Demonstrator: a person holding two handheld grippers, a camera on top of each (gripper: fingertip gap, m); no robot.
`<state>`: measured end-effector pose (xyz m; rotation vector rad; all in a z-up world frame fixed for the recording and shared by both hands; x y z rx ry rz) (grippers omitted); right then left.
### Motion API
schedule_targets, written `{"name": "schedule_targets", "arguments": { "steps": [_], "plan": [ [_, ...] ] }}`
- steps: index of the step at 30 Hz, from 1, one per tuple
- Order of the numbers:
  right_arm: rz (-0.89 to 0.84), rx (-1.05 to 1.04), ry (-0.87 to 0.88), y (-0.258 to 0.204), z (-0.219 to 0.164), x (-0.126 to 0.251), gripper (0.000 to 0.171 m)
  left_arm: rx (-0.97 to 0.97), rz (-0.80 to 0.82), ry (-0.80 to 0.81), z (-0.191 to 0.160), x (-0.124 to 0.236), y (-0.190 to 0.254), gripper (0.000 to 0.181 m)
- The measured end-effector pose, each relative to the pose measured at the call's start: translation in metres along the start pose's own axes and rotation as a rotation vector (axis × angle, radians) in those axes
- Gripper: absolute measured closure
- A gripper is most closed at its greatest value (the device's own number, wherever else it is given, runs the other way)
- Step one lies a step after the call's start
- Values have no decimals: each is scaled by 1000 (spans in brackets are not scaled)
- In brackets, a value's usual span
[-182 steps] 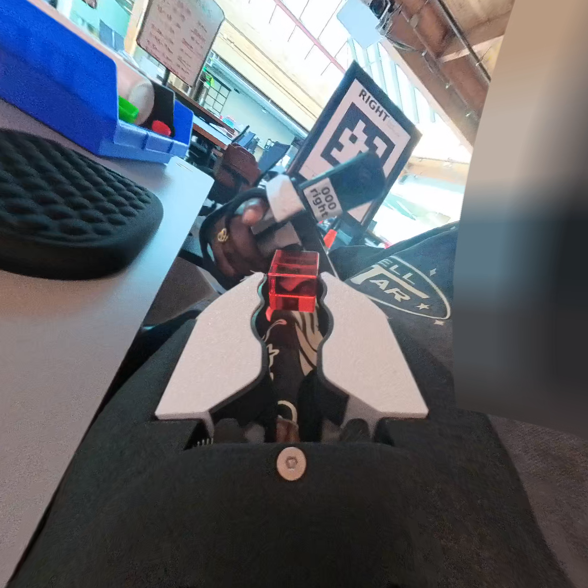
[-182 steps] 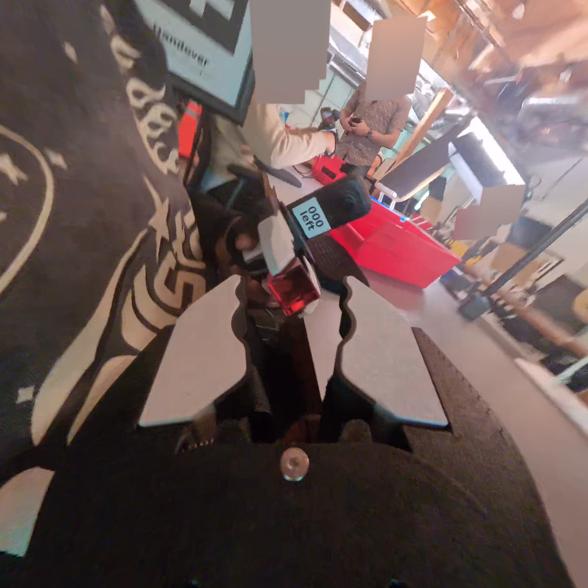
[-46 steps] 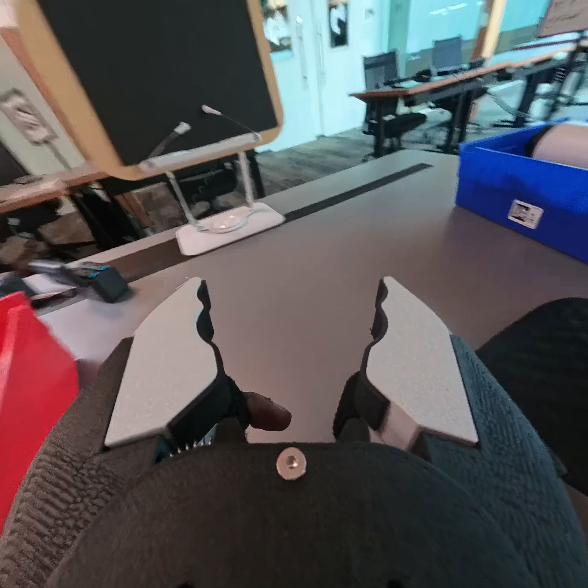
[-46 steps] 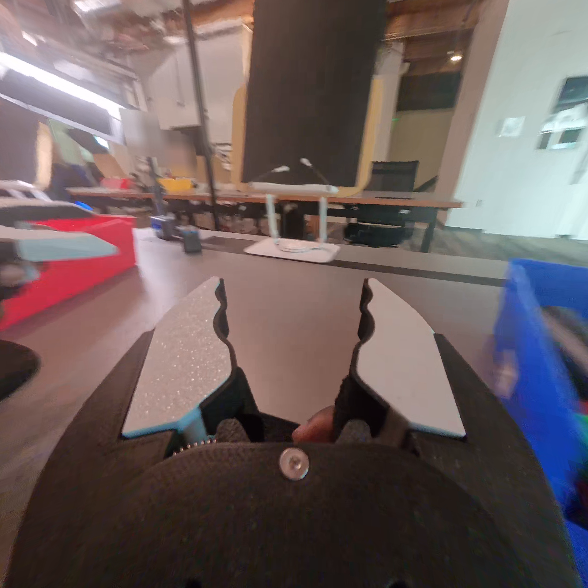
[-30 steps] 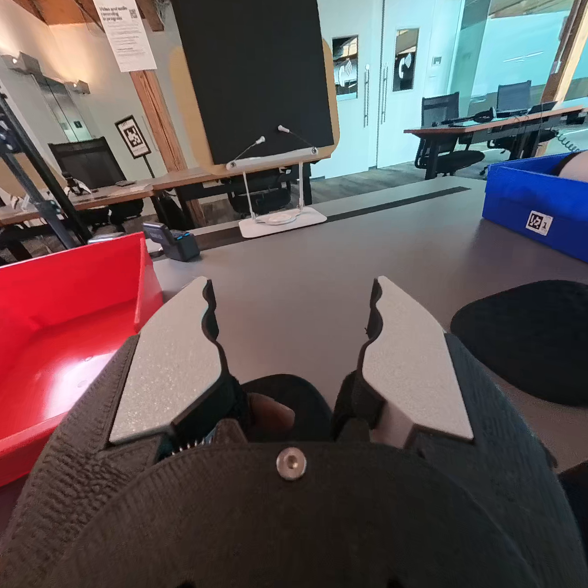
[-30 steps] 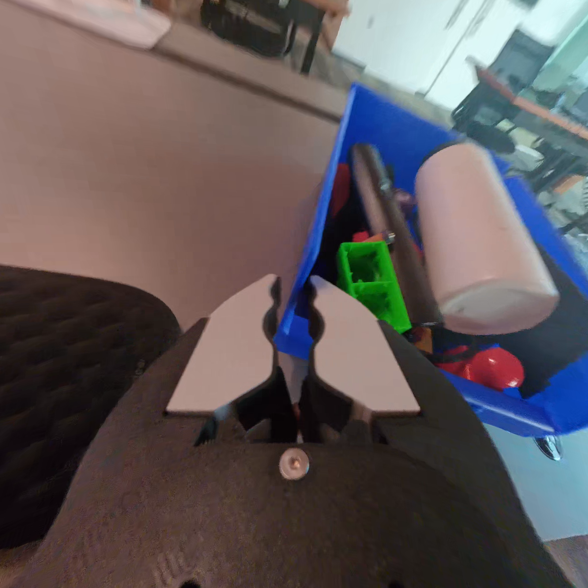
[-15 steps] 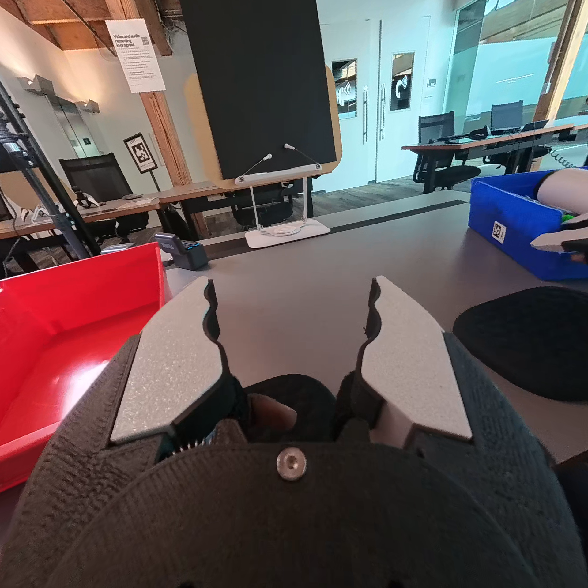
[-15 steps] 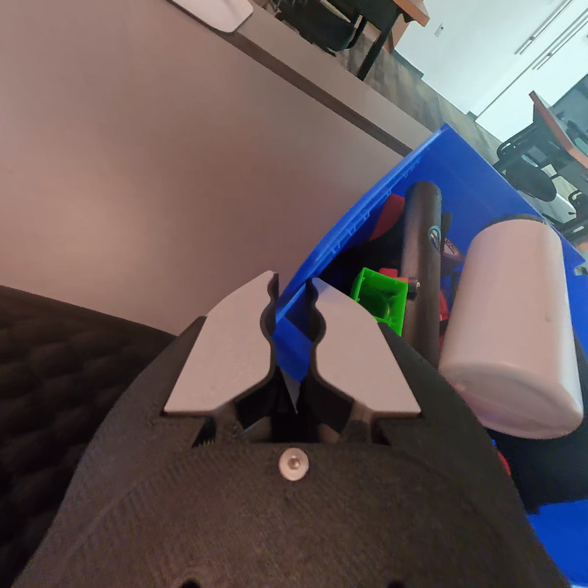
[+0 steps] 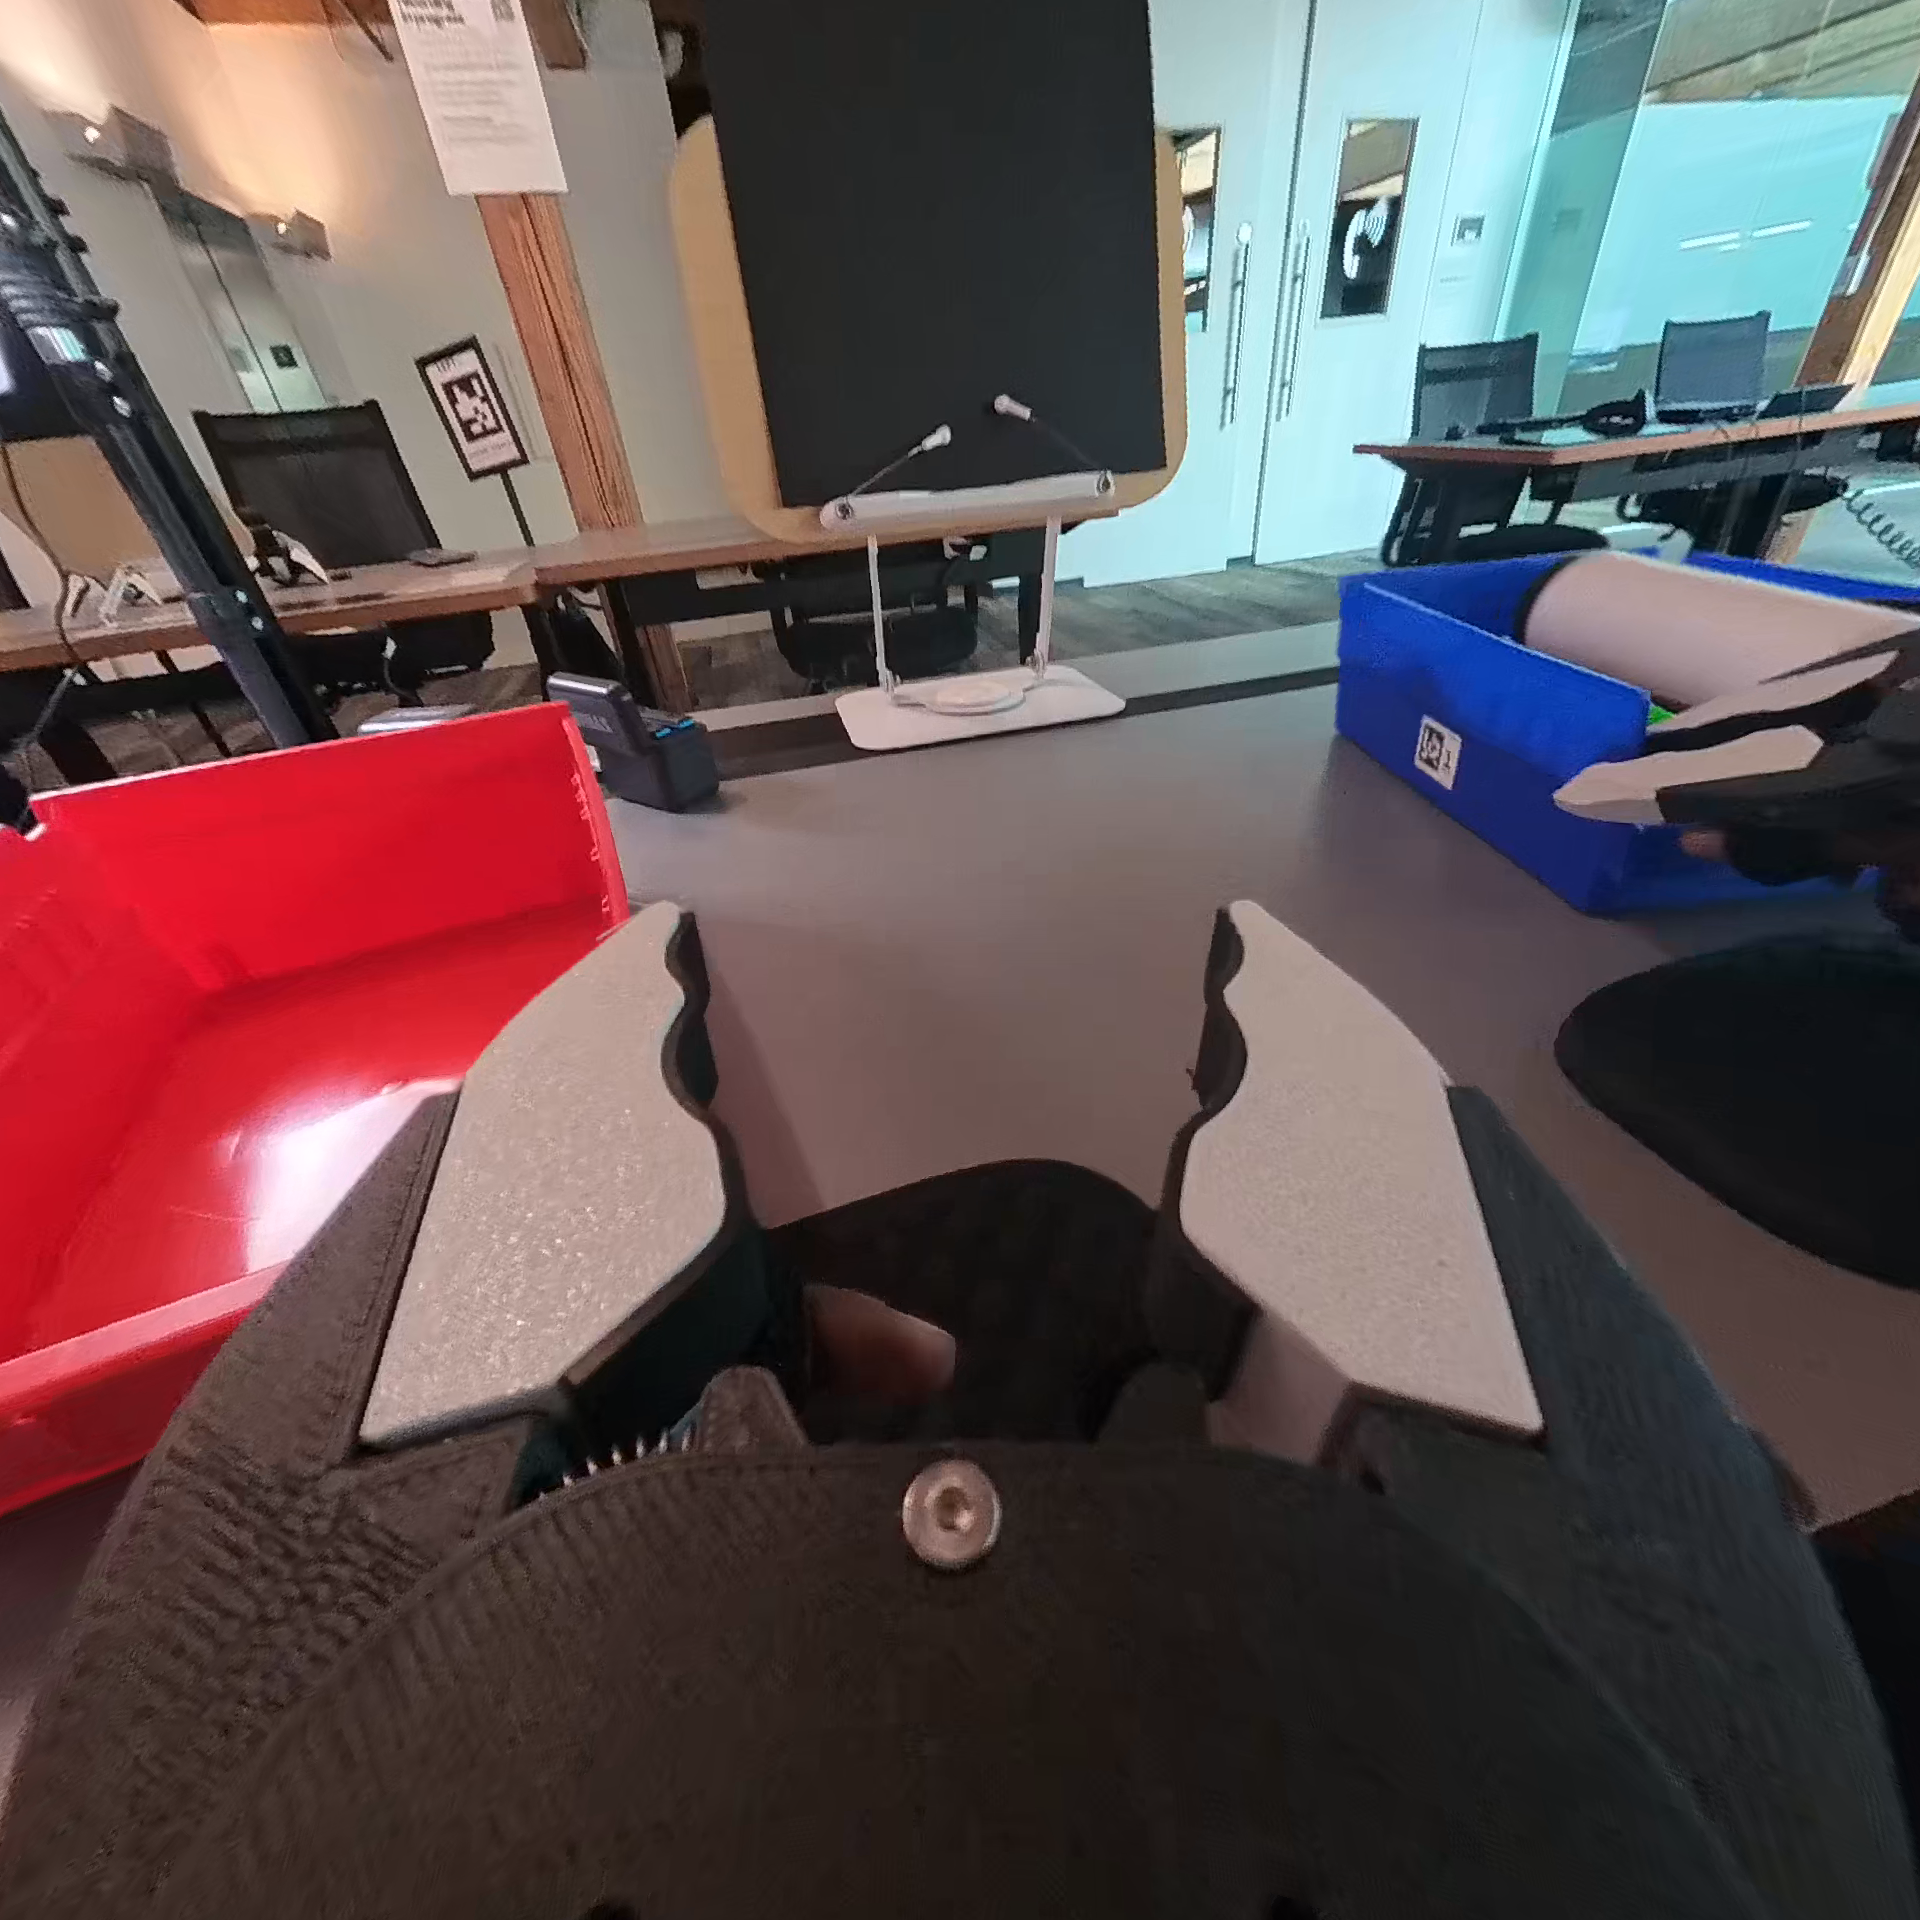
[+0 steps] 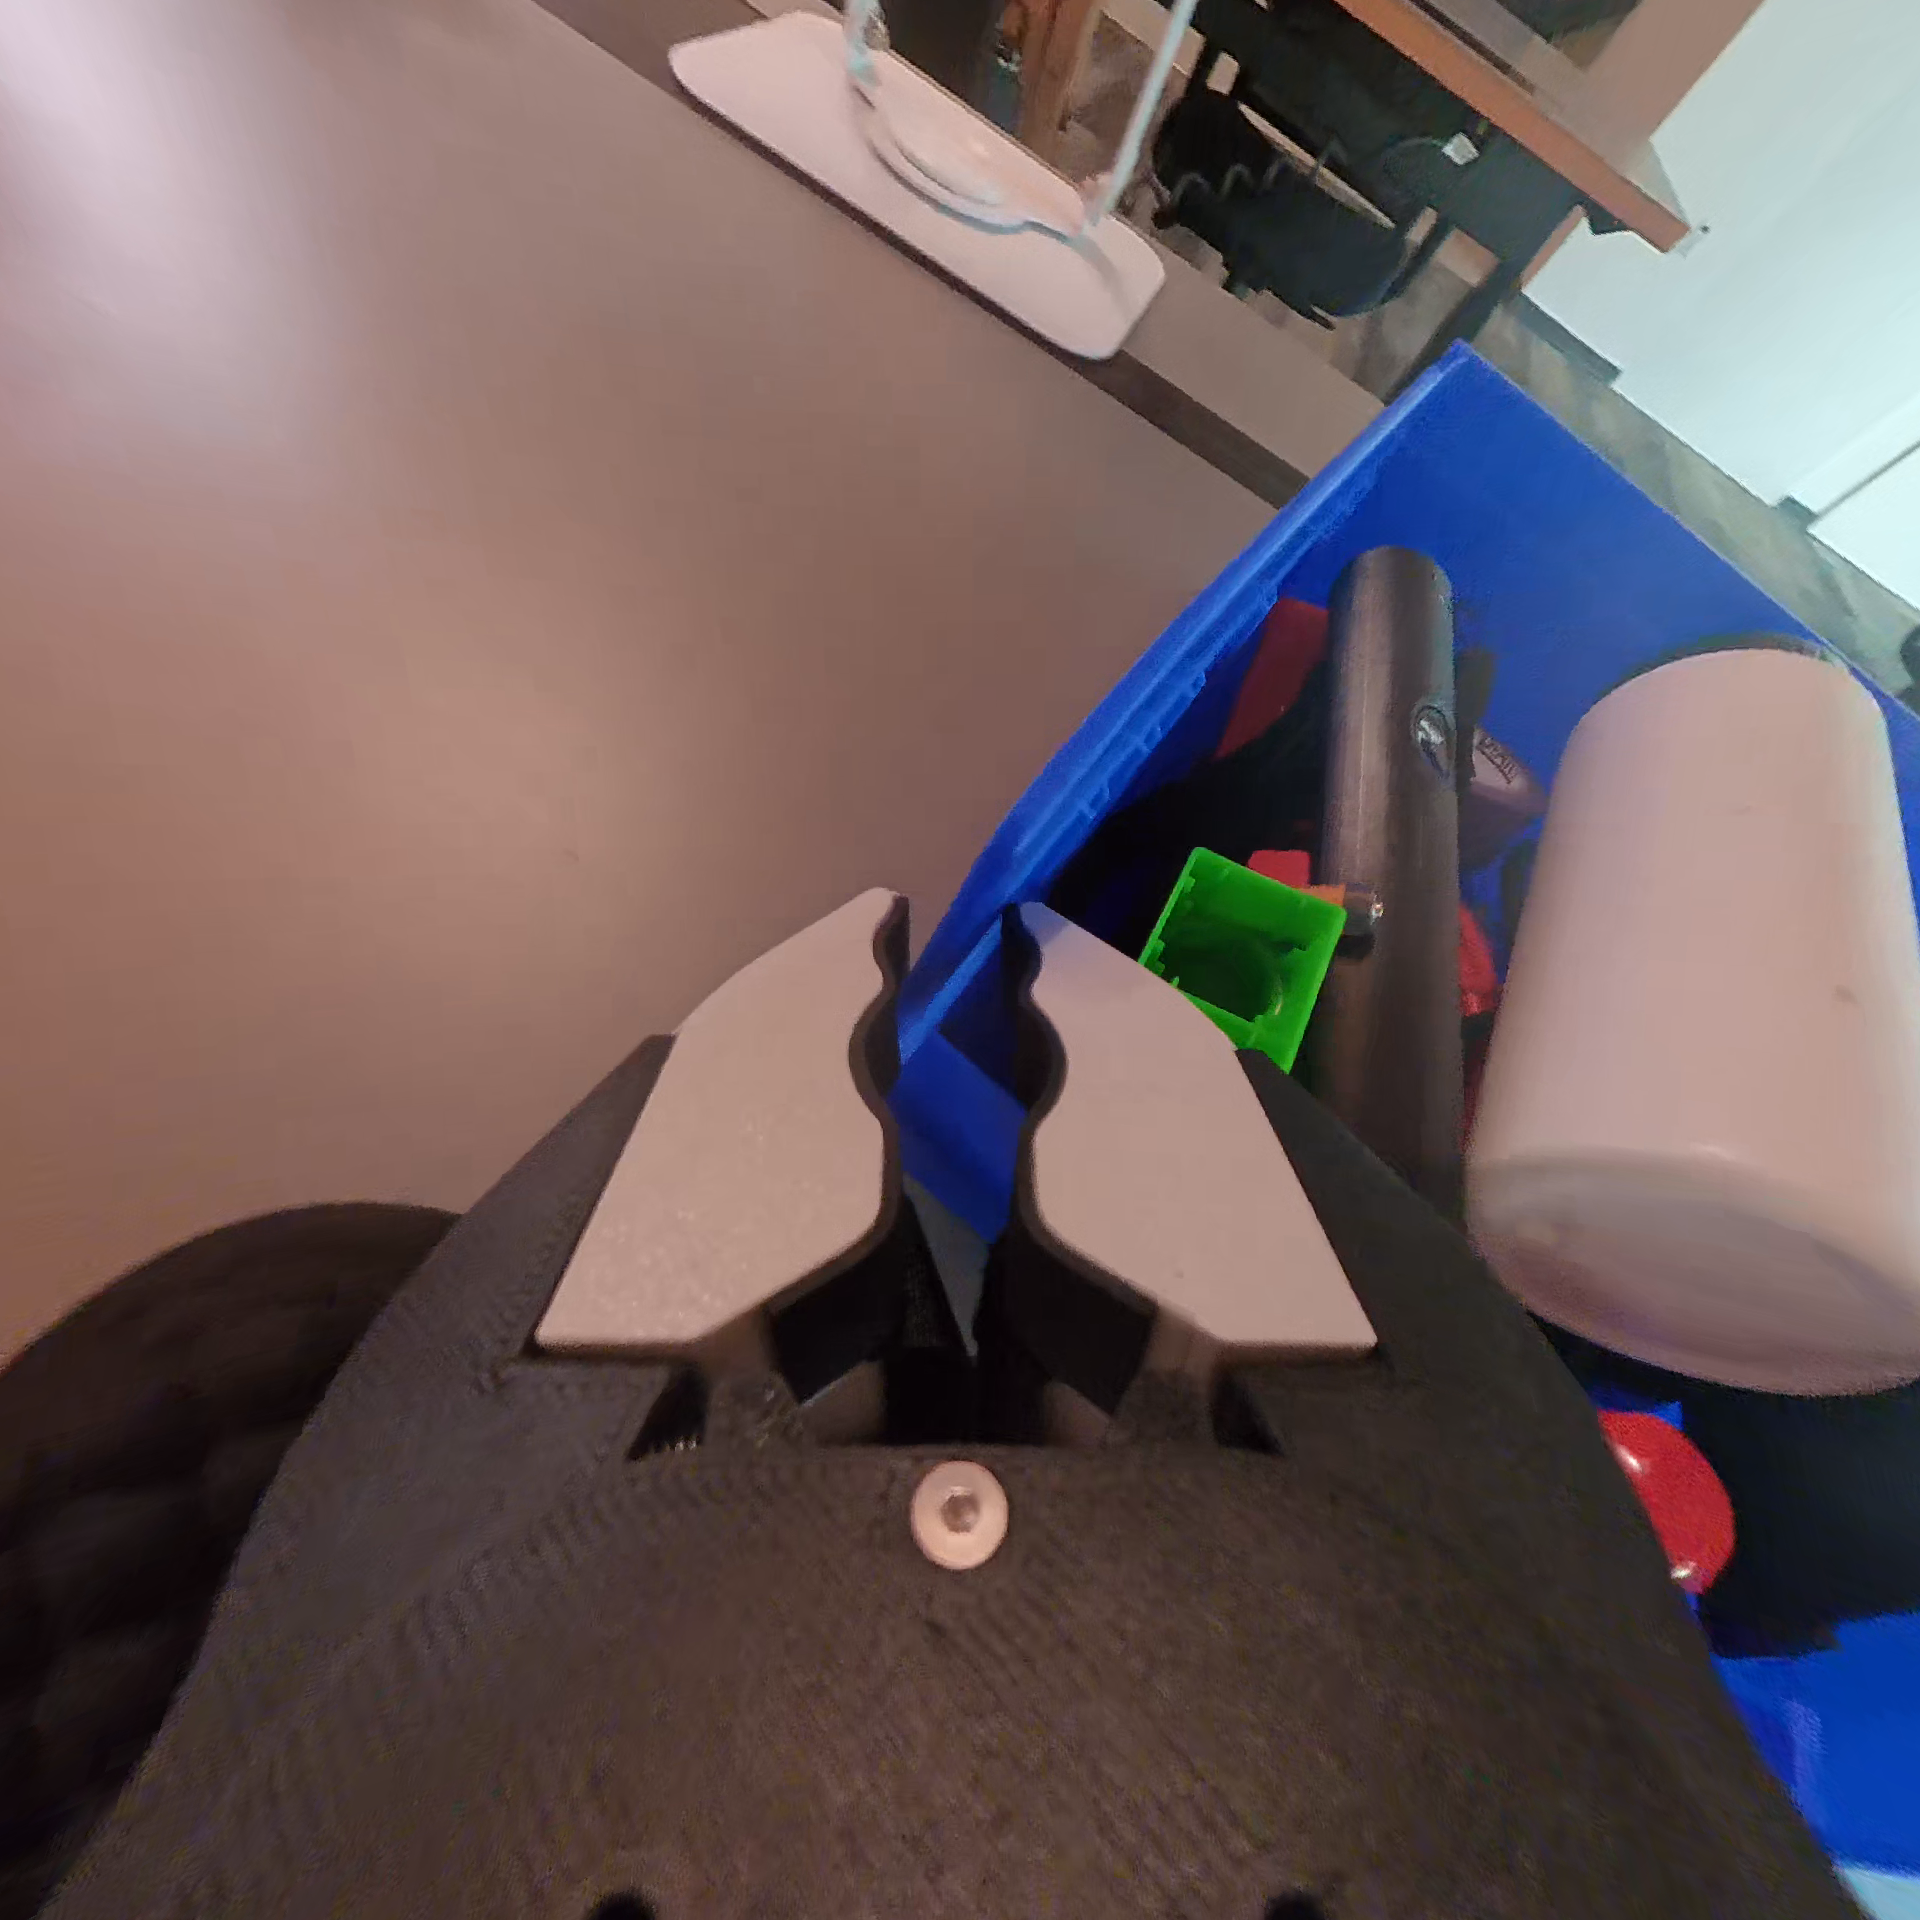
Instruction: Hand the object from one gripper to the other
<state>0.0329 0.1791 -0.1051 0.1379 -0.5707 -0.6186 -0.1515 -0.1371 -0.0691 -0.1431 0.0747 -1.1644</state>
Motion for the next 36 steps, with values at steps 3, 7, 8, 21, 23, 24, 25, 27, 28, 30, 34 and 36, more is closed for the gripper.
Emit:
{"name": "schedule_targets", "arguments": {
  "steps": [3,7,8,21,23,24,25,27,28,30,34,36],
  "plan": [
    [40,21,15,-13,9,-7,154,-12,12,-32,-3,-4,-2,89],
    [78,83,4,-35,24,-17,153,-7,10,-22,-4,-7,-3,89],
    [87,92,2,-41,28,-19,153,-6,7,-20,-5,-7,-3,89],
    [203,185,6,-131,76,-43,151,-29,-36,-29,-7,-9,-11,90],
    [229,199,14,-144,82,-46,150,-37,-37,-40,-8,-8,-15,89],
    [242,205,17,-150,85,-47,150,-41,-37,-46,-8,-8,-16,89],
    [254,212,23,-156,88,-49,150,-46,-31,-52,-9,-7,-18,90],
    [281,222,31,-167,94,-52,150,-52,-13,-58,-10,-5,-22,90],
    [295,228,35,-172,97,-53,150,-55,-10,-57,-9,-5,-23,90],
    [323,237,44,-182,101,-56,150,-59,-11,-54,-9,-3,-25,90],
    [384,237,65,-197,110,-62,148,-68,-10,-69,-9,-2,-28,90],
    [415,232,69,-204,114,-65,148,-71,-16,-82,-10,-2,-28,90]
  ]
}}
Point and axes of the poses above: each gripper's, where its closed fingertips meet, x back along the fingers, z out of its top, y = z × x across the jaws, the point moved 10 cm from there along x, back along the fingers, and after that the axes turned 4 degrees about -x, right-handed, at the moved point
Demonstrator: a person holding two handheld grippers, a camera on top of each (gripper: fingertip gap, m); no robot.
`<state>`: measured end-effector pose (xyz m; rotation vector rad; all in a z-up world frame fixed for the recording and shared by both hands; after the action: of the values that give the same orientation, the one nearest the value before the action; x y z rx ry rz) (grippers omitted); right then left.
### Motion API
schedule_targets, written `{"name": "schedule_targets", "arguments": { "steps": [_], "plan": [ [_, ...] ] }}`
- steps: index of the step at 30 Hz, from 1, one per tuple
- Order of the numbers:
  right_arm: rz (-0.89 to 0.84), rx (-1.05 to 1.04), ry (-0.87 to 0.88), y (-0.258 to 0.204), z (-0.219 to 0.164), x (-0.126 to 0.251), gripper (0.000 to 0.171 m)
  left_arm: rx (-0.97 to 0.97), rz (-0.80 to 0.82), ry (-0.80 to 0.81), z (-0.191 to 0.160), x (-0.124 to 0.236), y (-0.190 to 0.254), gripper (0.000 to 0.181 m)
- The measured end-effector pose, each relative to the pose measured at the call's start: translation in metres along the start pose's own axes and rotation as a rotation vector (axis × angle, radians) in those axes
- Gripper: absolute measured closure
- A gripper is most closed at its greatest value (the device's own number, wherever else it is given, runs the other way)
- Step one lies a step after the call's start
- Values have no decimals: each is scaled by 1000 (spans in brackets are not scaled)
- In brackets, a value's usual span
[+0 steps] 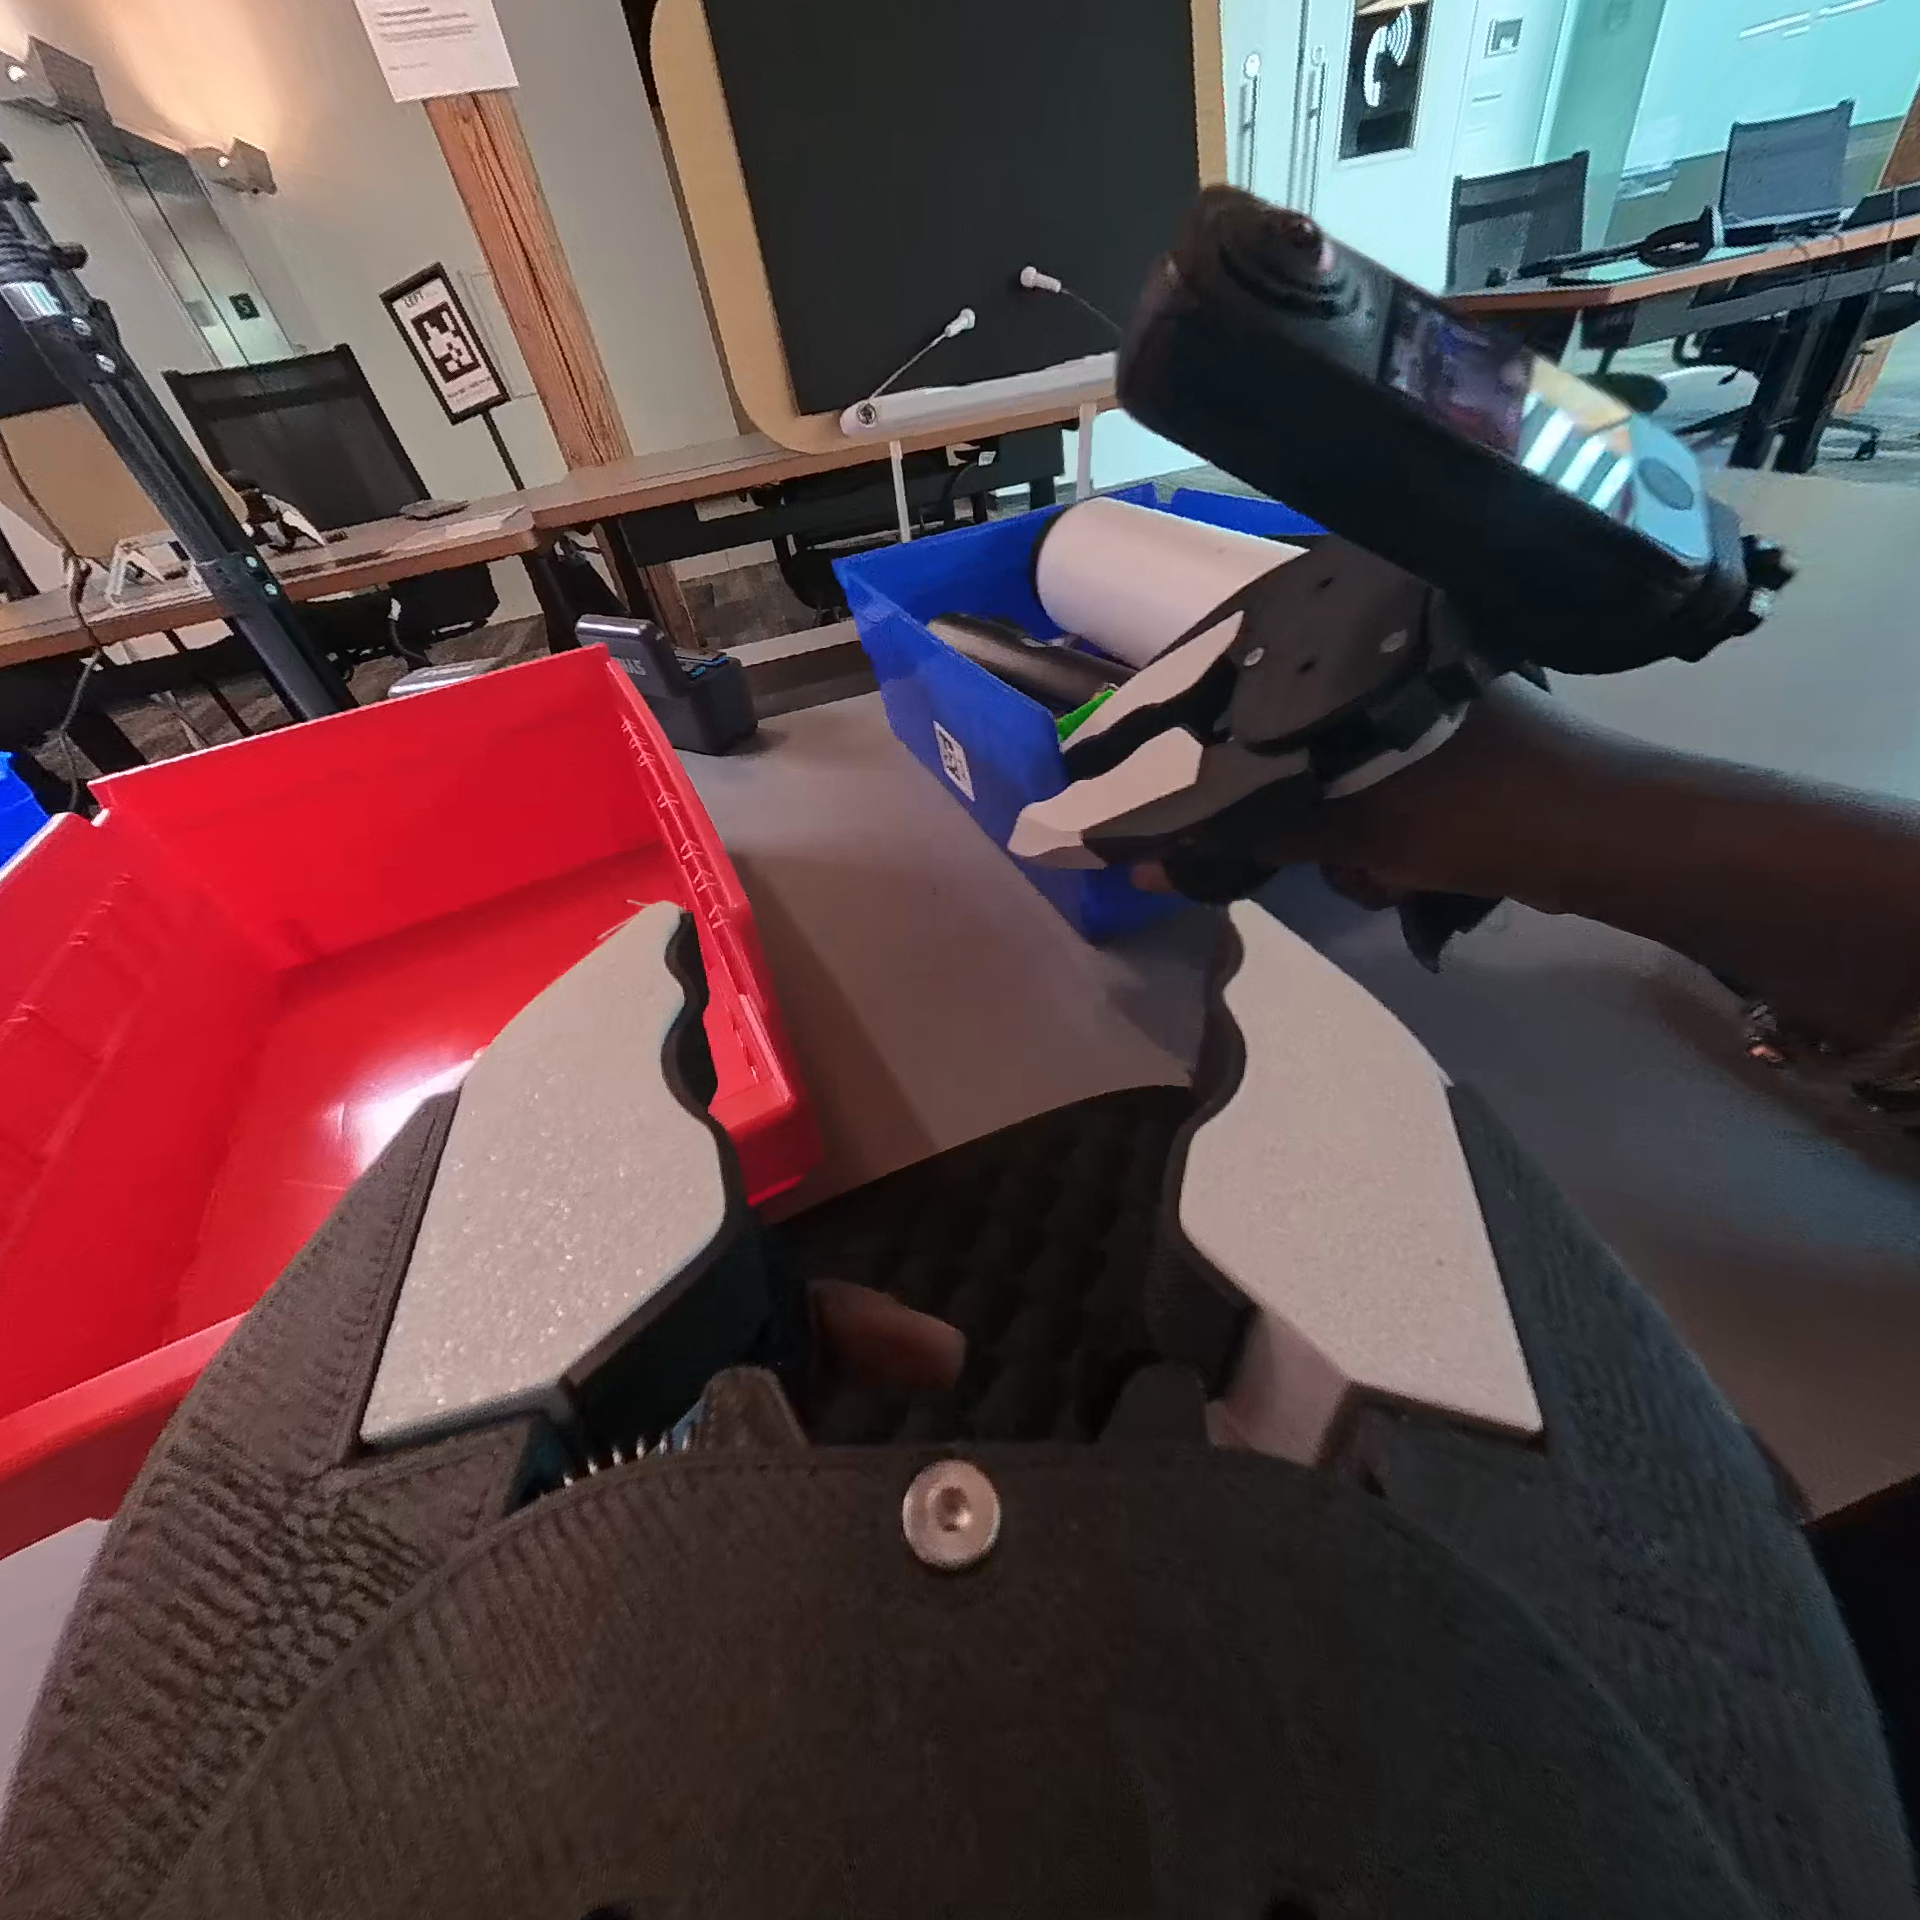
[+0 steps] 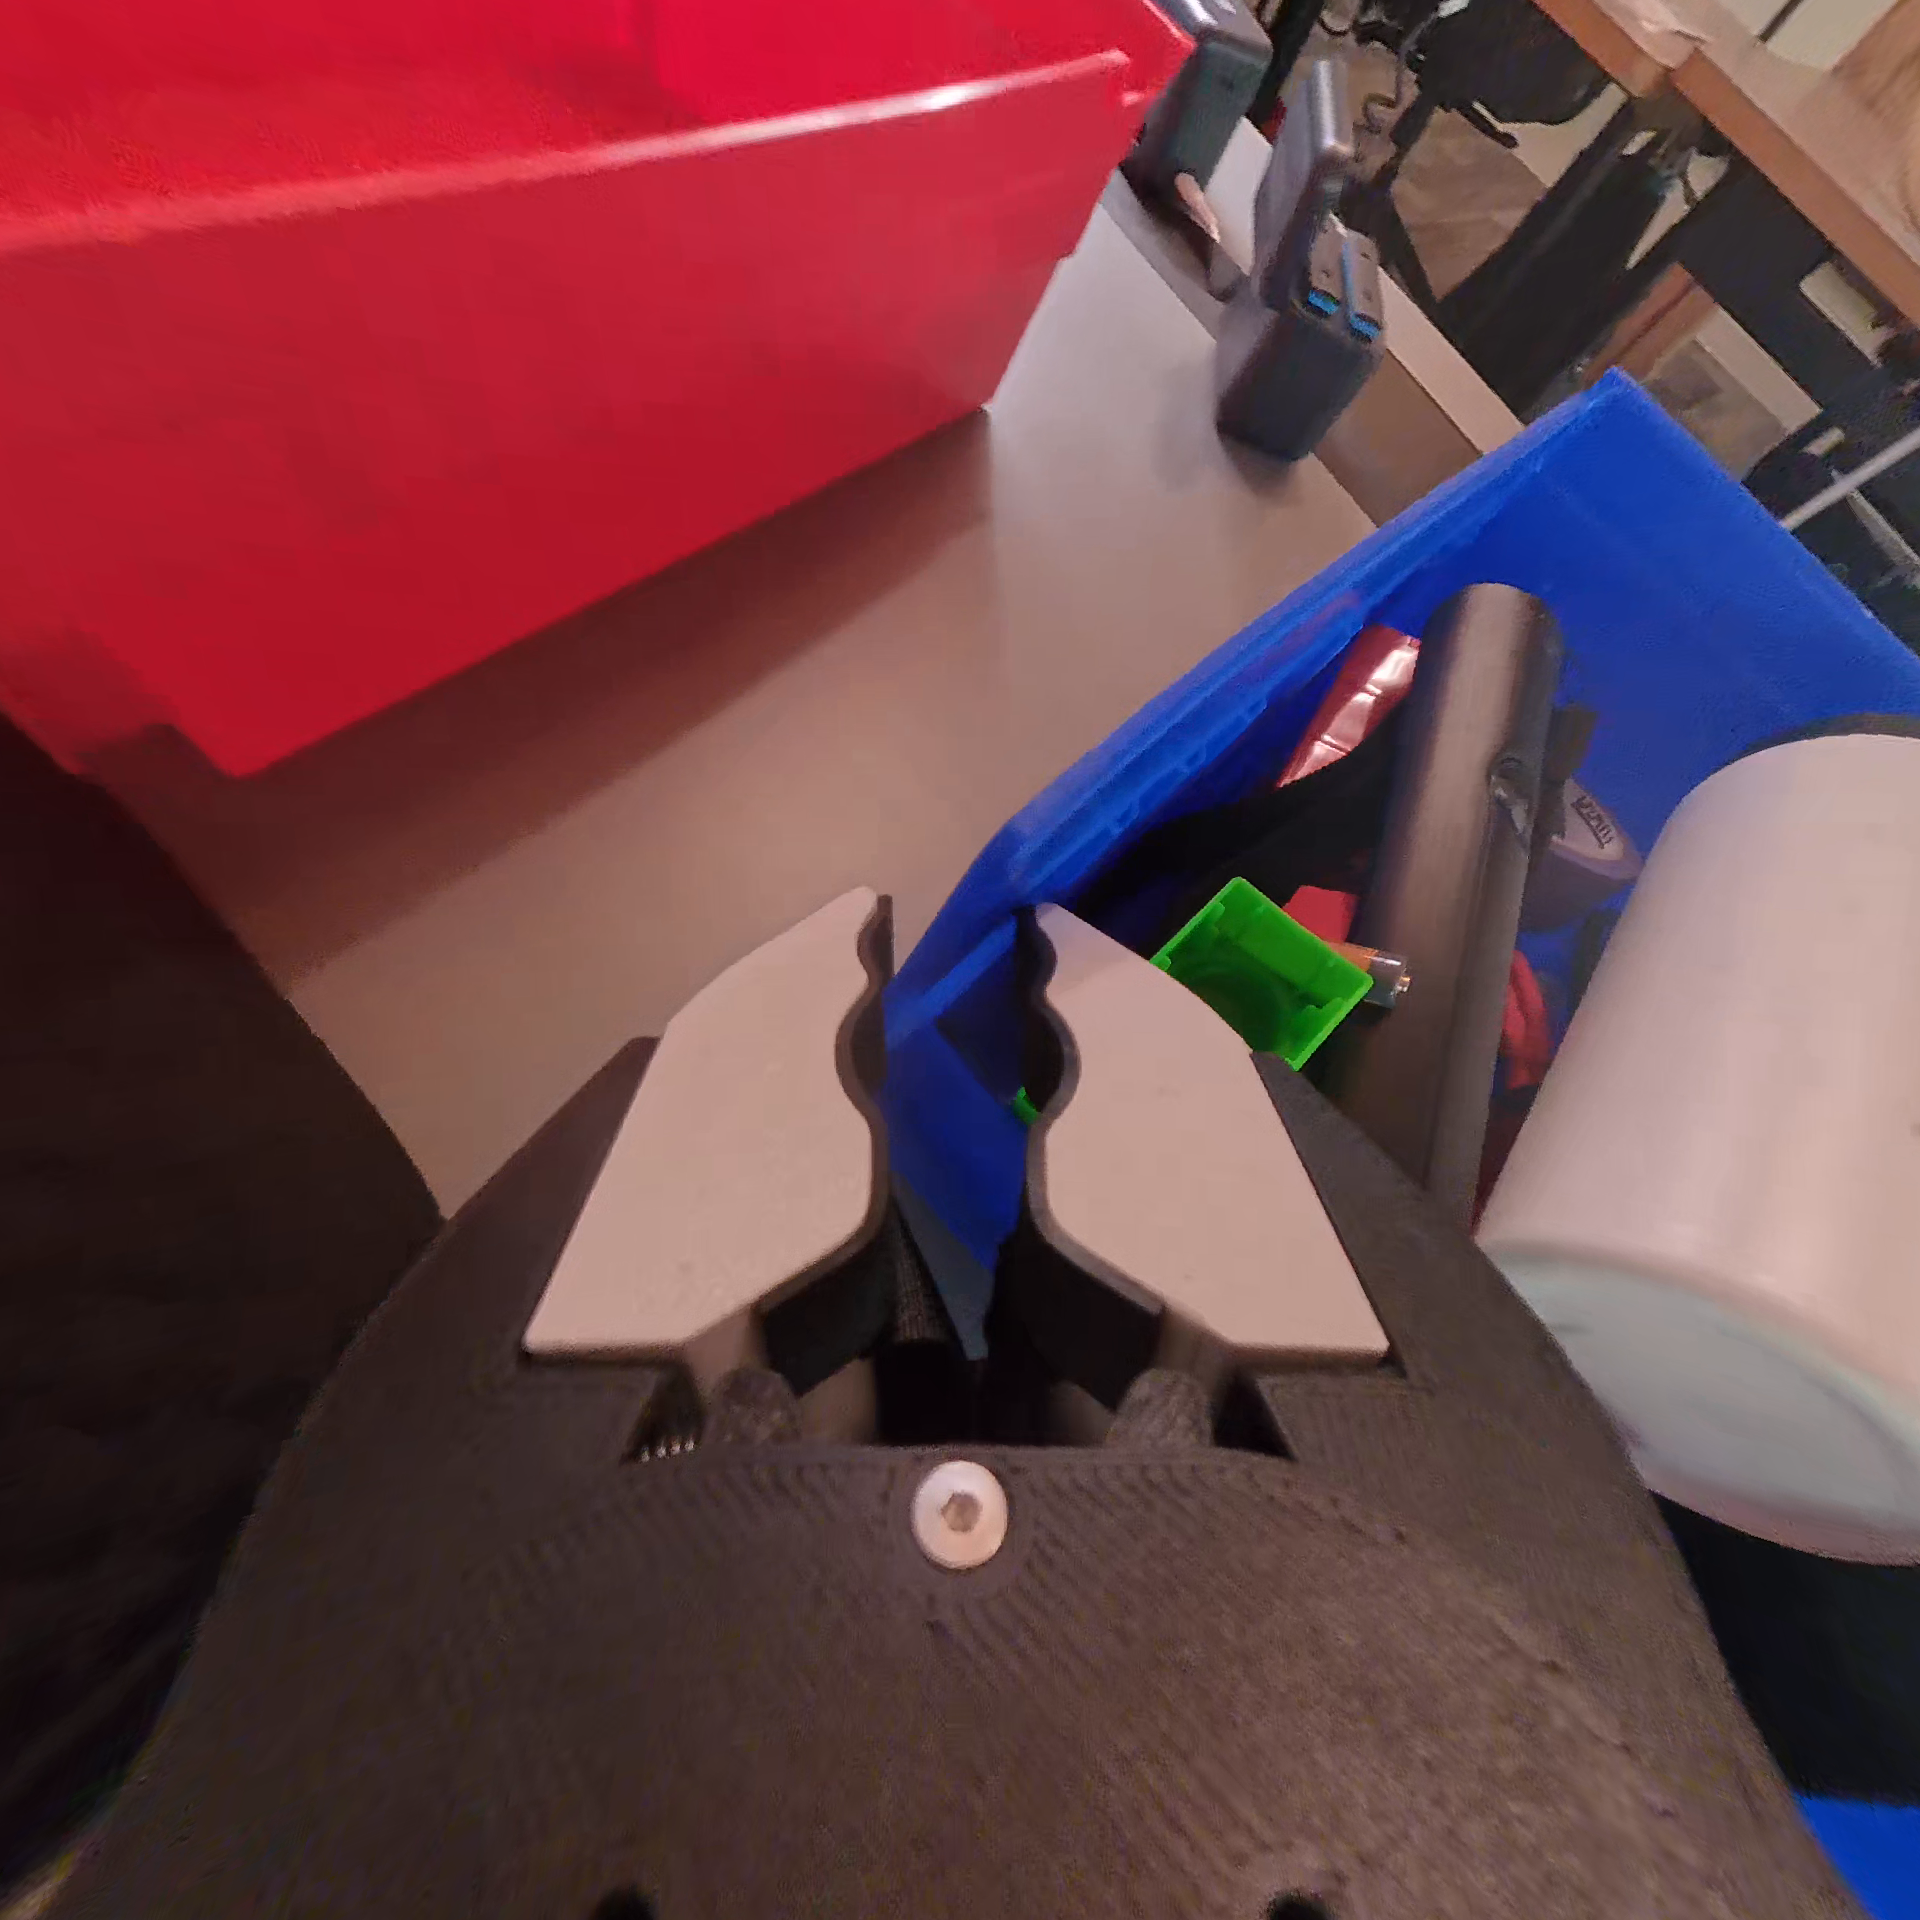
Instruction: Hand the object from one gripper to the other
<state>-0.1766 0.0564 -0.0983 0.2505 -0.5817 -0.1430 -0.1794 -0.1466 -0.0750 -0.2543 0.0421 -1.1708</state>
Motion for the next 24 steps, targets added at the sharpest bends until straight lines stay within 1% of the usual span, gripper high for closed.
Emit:
{"name": "schedule_targets", "arguments": {
  "steps": [6,9,12,14,16,18,19,20,21,23,24],
  "plan": [
    [83,0,34,-10,12,-13,146,-43,-34,-45,-1,-2,4,90],
    [165,-19,74,-12,12,-16,145,-75,-49,-66,-2,-3,6,90],
    [304,-73,111,-10,10,-16,143,-107,-73,-77,-2,-3,8,89],
    [493,-165,128,-6,8,-9,144,-141,-98,-98,-2,-2,8,89],
    [697,-355,222,3,10,11,140,-186,-112,-126,-3,1,5,90],
    [844,-546,356,14,12,43,118,-249,-114,-173,-8,5,-2,90],
    [893,-594,423,19,9,62,113,-286,-97,-206,-11,7,-8,91],
    [909,-614,487,23,3,81,111,-316,-77,-240,-15,9,-15,91],
    [886,-615,535,27,-4,99,110,-336,-77,-267,-18,12,-22,91],
    [791,-567,602,35,-23,134,107,-365,-110,-308,-25,16,-39,93],
    [738,-532,630,38,-35,150,107,-385,-100,-335,-26,18,-49,93]
  ]
}}
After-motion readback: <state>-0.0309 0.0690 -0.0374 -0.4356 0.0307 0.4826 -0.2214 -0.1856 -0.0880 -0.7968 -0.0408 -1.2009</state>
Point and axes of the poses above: each gripper's, where its closed fingertips meet, x back along the fingers, z out of its top, y = z × x across the jaws, the point moved 10 cm from there along x, back along the fingers, and after that the axes turned 4 degrees about -x, right-handed, at the moved point
